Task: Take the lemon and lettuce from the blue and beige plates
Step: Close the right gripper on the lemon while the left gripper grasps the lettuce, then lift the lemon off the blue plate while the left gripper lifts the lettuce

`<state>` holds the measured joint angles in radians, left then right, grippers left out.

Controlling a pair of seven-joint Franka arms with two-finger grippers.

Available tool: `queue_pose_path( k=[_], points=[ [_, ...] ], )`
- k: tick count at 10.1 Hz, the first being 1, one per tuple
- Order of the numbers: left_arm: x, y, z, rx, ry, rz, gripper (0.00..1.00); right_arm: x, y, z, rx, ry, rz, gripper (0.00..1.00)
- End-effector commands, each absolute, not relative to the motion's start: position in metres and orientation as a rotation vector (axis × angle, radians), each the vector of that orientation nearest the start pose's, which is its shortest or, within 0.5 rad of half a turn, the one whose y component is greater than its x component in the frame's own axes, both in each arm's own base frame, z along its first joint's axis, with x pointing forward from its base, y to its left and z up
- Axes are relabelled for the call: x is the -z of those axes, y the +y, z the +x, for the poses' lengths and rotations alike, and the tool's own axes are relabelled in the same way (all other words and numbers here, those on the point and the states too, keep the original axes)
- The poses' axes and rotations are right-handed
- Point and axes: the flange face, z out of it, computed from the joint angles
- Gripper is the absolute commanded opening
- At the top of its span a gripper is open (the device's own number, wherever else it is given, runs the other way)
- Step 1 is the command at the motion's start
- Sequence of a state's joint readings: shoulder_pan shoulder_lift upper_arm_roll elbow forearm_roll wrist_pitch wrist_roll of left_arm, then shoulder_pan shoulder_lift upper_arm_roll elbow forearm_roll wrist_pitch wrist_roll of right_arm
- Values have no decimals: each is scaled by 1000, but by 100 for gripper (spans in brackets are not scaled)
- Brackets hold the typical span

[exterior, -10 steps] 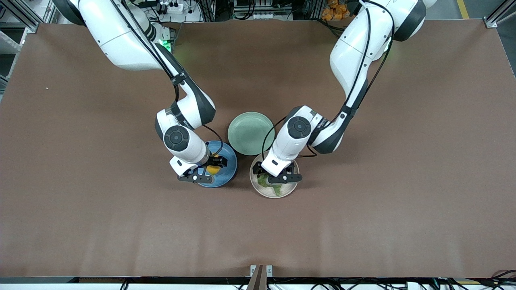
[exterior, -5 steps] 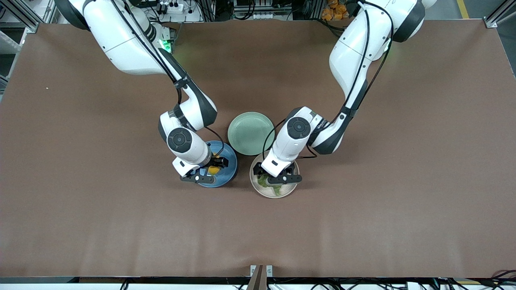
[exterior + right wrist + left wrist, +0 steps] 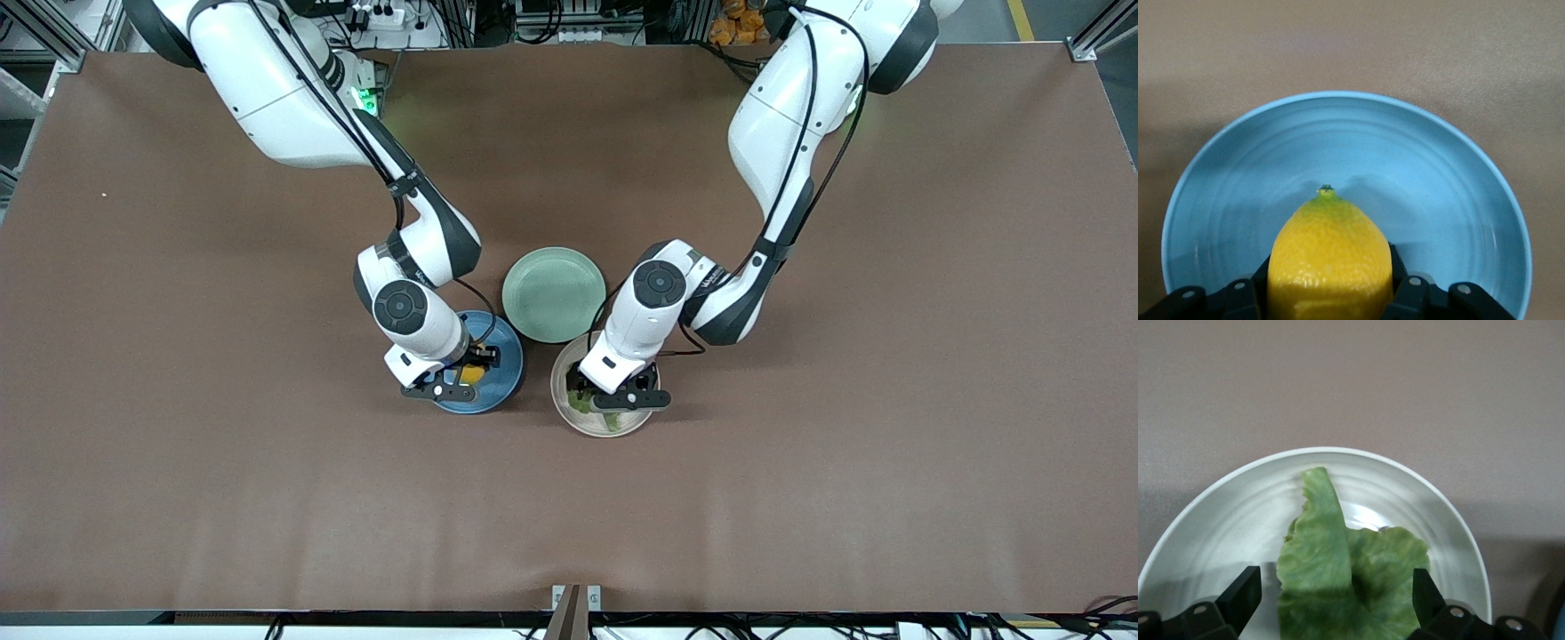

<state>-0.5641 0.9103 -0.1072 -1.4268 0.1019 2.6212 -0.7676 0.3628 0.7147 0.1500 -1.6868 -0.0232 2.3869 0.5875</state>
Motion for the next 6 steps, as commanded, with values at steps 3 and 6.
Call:
queue_pose_path(
  k=[3,6],
  points=[
    [-177,-455,598,383,-83,-3308,36,-235,316,602,-72,175,-3085,23],
    [-181,-456,598,384,-96,-3312,0,-277,294,609,-84,213,-3095,23]
  ],
)
